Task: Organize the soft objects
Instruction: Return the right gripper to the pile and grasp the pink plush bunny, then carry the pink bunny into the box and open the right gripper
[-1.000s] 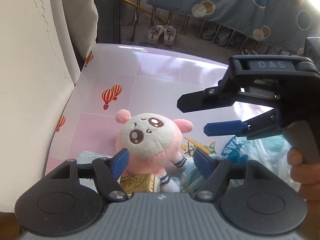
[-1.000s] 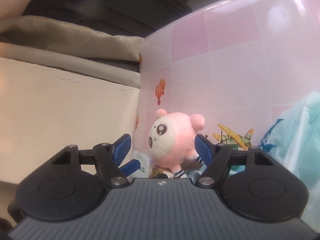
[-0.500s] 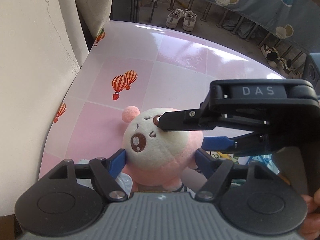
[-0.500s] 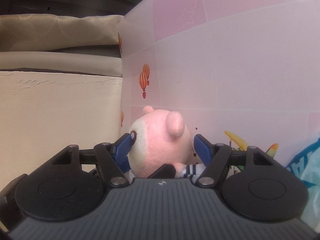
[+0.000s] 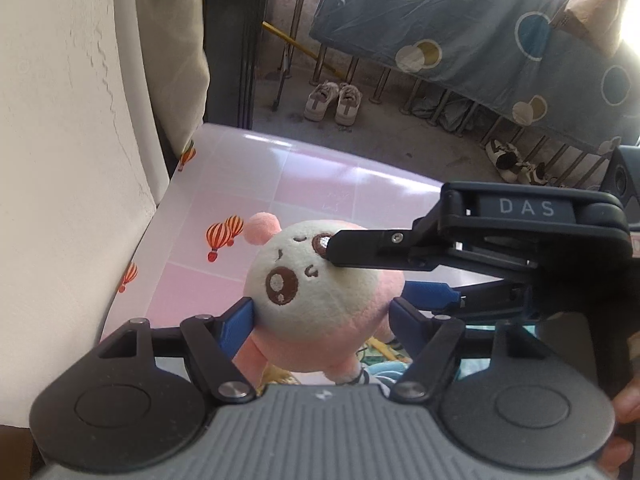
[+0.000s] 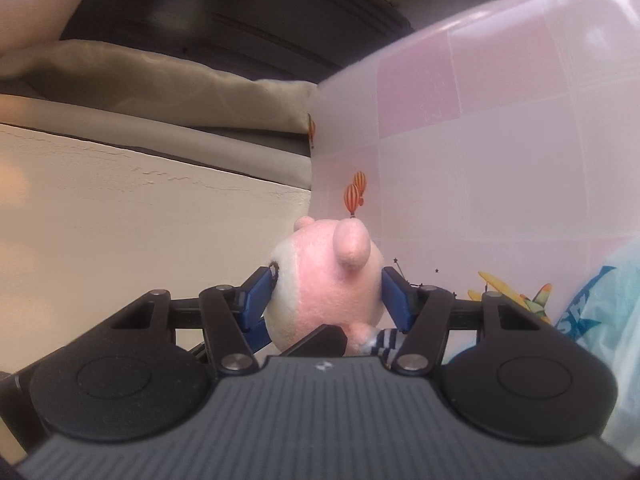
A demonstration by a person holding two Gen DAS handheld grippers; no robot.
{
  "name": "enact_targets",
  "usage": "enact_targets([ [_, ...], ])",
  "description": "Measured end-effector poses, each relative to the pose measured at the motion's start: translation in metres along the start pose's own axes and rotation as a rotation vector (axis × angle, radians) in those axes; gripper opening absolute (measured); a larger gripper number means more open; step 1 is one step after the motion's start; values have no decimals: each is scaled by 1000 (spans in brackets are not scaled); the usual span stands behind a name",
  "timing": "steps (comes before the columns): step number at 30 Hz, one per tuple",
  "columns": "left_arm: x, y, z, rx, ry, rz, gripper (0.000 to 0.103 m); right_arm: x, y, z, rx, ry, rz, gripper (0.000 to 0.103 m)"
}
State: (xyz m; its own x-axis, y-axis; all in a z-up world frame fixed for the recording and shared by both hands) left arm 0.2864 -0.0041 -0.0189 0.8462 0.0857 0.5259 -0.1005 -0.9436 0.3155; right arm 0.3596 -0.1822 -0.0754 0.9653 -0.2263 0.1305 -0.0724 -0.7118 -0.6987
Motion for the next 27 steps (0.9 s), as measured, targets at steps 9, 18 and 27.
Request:
enact_targets([
  [9,-22,116,-53,-150,71,176,74,-50,40,-137,104,180,66,59],
  [18,-82,270,-31,-338,-5,416,74,-121,159,-285,80,401,230,59],
  [27,-130,349,52,-398,-182,488,74,-155,279,-324,-40,469,412,59],
])
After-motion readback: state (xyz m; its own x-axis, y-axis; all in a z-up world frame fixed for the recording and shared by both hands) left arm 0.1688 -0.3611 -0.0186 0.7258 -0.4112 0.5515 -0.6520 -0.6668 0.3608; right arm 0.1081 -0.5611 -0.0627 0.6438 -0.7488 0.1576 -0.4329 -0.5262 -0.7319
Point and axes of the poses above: each gripper's, at about its wrist camera, not at the fingertips, and z roughly the way its jaws point, y to its right, x to its top, the point moved 2 cm from there along z, roughly the way its jaws point, and after that the axes turned 10 degrees about -x, right-handed, at the moved point
